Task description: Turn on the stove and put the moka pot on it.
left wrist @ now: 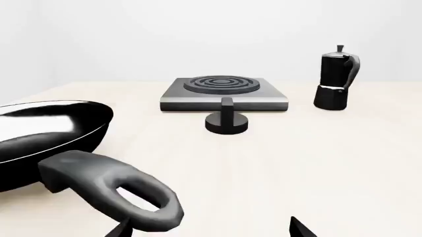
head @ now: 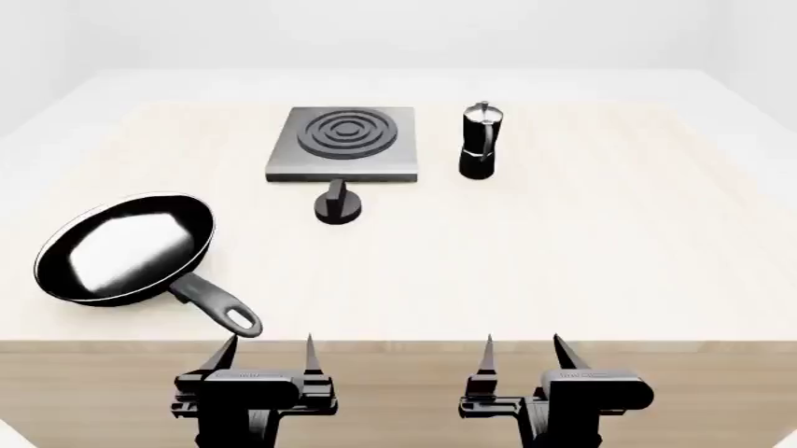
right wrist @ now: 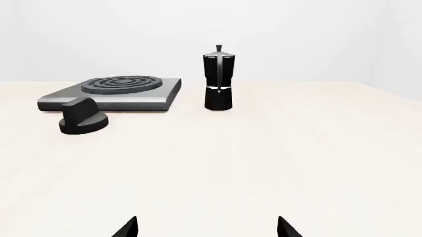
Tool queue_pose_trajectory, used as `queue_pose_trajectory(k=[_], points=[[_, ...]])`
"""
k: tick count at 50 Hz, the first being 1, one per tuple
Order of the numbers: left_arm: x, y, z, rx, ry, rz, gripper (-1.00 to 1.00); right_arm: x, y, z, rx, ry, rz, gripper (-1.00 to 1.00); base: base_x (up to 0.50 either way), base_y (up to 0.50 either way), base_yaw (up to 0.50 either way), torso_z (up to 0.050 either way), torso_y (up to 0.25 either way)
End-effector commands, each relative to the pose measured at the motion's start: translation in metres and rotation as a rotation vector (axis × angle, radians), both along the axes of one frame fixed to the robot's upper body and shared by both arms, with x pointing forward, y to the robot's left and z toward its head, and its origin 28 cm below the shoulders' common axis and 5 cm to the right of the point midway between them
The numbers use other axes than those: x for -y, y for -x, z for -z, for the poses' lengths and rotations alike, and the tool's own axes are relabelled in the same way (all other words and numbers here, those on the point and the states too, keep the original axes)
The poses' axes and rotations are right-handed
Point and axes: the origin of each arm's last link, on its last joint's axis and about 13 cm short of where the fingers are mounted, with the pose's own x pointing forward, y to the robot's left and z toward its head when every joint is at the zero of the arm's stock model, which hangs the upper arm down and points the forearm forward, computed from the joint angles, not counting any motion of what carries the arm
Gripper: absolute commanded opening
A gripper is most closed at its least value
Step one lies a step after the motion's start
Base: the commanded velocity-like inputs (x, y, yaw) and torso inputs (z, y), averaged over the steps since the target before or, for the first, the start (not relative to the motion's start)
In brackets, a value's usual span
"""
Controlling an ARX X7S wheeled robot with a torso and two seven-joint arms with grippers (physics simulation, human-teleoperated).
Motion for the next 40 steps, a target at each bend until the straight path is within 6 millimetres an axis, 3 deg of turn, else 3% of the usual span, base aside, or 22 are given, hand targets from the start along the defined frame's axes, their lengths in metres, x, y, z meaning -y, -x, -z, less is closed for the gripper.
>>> queue_pose_trajectory(k=[1, 11, 15, 19, 24, 25, 27, 30, 31, 40], points=[[0.000, 0.000, 0.001, 0.000, 0.000, 0.000, 1.00, 0.000, 0.000, 0.000, 0.000, 0.008, 0.000, 1.00, 0.00, 0.00, 0.00, 0.000, 0.000], [-0.001, 0.001, -0.004, 0.008, 0.021, 0.003, 1.00, -0.005, 0.000, 0.010, 0.006, 0.020, -0.018, 1.00, 0.00, 0.00, 0.00, 0.000, 0.000], [-0.003, 0.003, -0.006, 0.000, 0.059, 0.033, 1.00, -0.006, -0.003, -0.003, 0.022, 0.027, -0.022, 1.00, 0.00, 0.00, 0.00, 0.000, 0.000], [-0.006, -0.002, -0.023, 0.033, -0.022, -0.006, 1.00, -0.007, -0.014, -0.026, 0.090, 0.064, -0.031, 1.00, 0.00, 0.00, 0.00, 0.000, 0.000], [-0.014, -0.011, -0.058, 0.111, -0.055, -0.026, 1.00, -0.003, -0.030, -0.070, 0.187, 0.070, -0.016, 1.00, 0.00, 0.00, 0.00, 0.000, 0.000], [-0.016, -0.015, -0.074, 0.136, -0.086, -0.016, 1.00, -0.001, -0.035, -0.081, 0.230, 0.069, -0.009, 1.00, 0.00, 0.00, 0.00, 0.000, 0.000], [-0.019, -0.019, -0.089, 0.162, -0.118, -0.028, 1.00, 0.000, -0.040, -0.110, 0.276, 0.073, -0.007, 1.00, 0.00, 0.00, 0.00, 0.000, 0.000], [-0.021, -0.019, -0.110, 0.204, -0.142, 0.028, 1.00, 0.001, -0.044, -0.137, 0.336, 0.069, -0.003, 1.00, 0.00, 0.00, 0.00, 0.000, 0.000], [-0.023, -0.018, -0.125, 0.252, -0.167, -0.014, 1.00, 0.001, -0.047, -0.152, 0.368, 0.070, -0.005, 1.00, 0.00, 0.00, 0.00, 0.000, 0.000], [-0.030, -0.005, -0.175, 0.381, -0.199, -0.026, 1.00, 0.004, -0.044, -0.197, 0.476, 0.046, 0.003, 1.00, 0.00, 0.00, 0.00, 0.000, 0.000]])
